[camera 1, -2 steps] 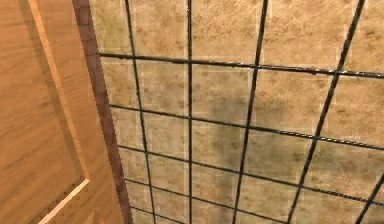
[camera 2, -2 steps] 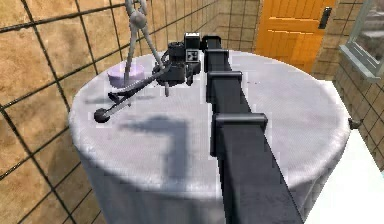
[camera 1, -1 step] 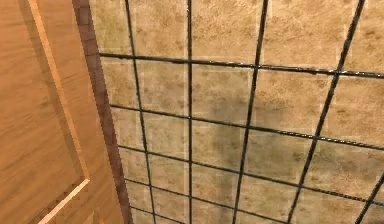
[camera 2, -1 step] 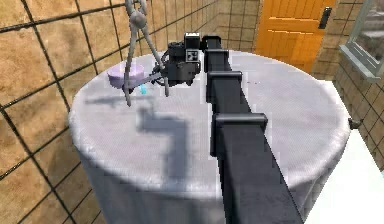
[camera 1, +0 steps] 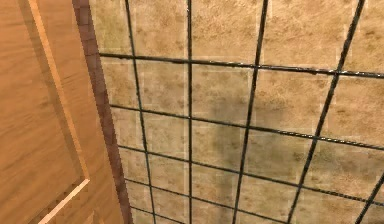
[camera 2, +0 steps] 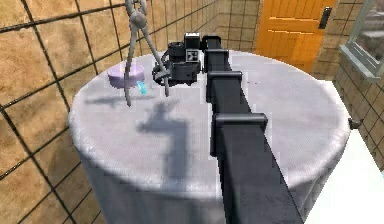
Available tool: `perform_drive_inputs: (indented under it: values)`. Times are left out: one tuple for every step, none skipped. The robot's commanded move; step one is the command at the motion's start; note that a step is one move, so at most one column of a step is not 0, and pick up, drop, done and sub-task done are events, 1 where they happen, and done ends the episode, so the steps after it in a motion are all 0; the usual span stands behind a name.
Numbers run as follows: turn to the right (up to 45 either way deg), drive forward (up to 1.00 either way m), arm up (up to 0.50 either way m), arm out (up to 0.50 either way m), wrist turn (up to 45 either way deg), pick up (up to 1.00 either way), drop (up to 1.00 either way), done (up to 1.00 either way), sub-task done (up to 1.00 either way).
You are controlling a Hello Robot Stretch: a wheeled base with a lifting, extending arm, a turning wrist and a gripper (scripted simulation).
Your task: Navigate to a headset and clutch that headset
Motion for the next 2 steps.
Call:
perform_drive_inputs:
  values:
    - [0.0, 0.0, 0.0, 0.0, 0.0, 1.0, 0.0, 0.0, 0.0]
    - [0.0, 0.0, 0.0, 0.0, 0.0, 0.0, 0.0, 1.0, 0.0]
